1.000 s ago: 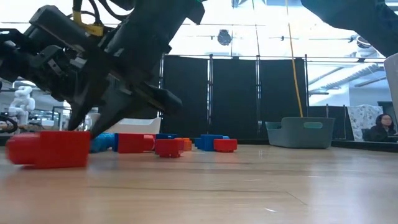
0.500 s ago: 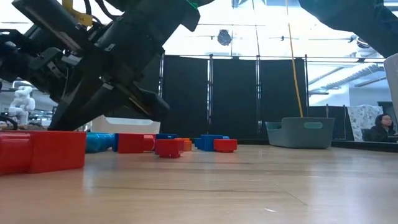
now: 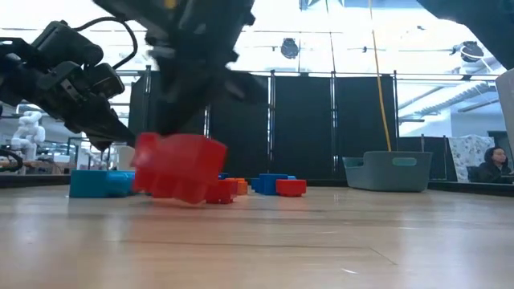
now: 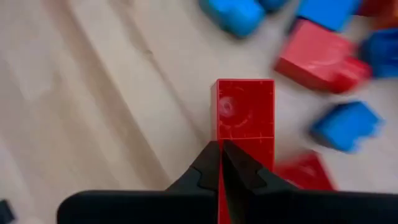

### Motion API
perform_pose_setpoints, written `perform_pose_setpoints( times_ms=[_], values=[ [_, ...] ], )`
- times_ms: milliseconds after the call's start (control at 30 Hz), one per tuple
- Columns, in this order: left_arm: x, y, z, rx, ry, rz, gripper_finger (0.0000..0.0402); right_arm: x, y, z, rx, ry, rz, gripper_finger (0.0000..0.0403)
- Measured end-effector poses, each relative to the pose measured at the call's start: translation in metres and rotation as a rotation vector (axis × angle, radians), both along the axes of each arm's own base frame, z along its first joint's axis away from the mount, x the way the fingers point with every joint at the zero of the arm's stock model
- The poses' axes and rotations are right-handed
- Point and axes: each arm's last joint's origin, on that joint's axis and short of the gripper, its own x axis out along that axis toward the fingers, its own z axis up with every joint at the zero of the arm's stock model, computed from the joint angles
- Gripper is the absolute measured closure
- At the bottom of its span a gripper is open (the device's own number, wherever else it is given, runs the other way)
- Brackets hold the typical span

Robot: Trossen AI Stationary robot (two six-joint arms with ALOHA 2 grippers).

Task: Sort blocks by size
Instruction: Put the large 4 stud red game piece into the blue bin, then put the large 3 stud red game piece into the blue bin

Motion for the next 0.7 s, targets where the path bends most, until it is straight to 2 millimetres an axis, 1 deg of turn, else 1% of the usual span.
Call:
perform_pose_setpoints(
  times_ms=[100, 200, 333, 567, 700],
  values=[
    [0.000, 0.000, 0.000, 0.017, -0.001, -0.008, 0.0391, -0.010, -0.001, 0.016, -0.032, 0.017, -0.024, 0.0402],
    [0.000, 0.000, 0.000, 0.019, -0.002, -0.008, 0.0391, -0.015, -0.002, 0.027, -0.050, 0.013, -0.038, 0.0402],
    [0.000, 0.000, 0.000, 0.027, 0.000, 0.002, 0.0391, -0.018, -0.002, 0.026, -0.085, 0.031, -0.037, 0.0402],
    [0.000, 0.001, 0.000, 0.029, 0.000, 0.007, 0.0391, -0.037, -0.011, 0.023, -0.151, 0.229, -0.102, 0.0402],
    [0.000, 0.001, 0.000, 0.029, 0.000, 0.007, 0.0391, -0.041, -0.013, 0.022, -0.163, 0.269, -0.094, 0.0402]
  ],
)
